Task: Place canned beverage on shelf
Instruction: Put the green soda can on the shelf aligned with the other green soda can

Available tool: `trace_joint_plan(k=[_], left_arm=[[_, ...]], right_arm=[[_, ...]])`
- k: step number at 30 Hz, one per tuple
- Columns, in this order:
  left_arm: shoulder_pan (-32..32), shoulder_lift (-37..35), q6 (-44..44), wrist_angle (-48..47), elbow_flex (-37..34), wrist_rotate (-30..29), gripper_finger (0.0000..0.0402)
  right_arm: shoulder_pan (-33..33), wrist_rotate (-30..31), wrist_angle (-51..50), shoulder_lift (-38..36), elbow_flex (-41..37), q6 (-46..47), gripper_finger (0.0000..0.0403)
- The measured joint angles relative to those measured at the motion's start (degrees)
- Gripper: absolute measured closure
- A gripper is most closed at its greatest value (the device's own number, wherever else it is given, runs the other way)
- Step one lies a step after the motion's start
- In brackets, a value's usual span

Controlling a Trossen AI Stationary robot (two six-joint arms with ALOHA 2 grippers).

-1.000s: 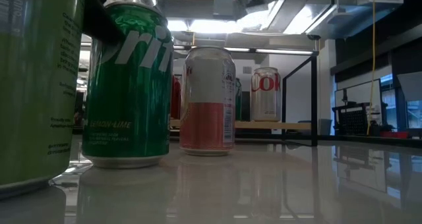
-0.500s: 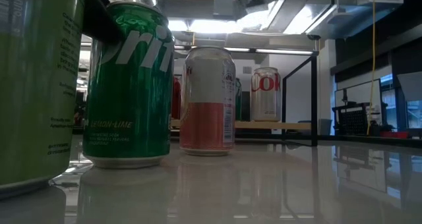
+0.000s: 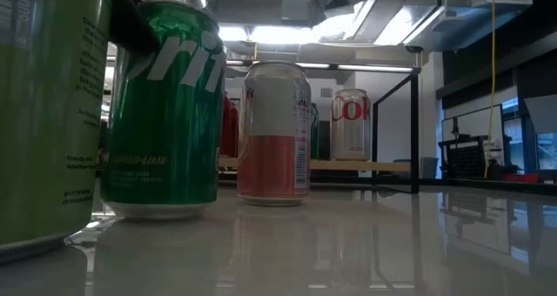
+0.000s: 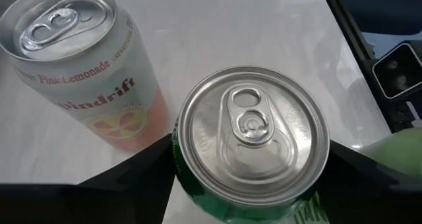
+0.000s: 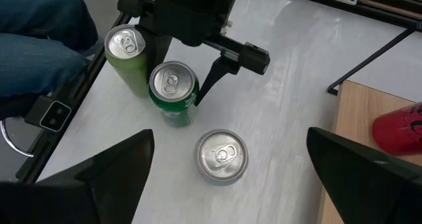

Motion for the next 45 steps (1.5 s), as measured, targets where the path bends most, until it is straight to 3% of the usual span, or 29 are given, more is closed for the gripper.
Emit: trace_joint_plan(k=[13, 25, 45], left_arm=[[1.0, -7.2, 0.1, -2.7, 0.0, -0.3, 0.0116], [6.3, -13.2, 0.2, -10.3, 0.0, -0.4, 0.0117], [18.5, -13.6, 1.6, -11.3, -1.8, -0.7, 0.0117]], right_arm=[[0.0, 0.0, 0.2, 0.0, 0.0, 0.0, 0.001], [0.0, 0.0, 0.6, 0.0, 0.0, 0.0, 0.001], [0.0, 0.0, 0.6, 0.0, 0.0, 0.0, 0.001]])
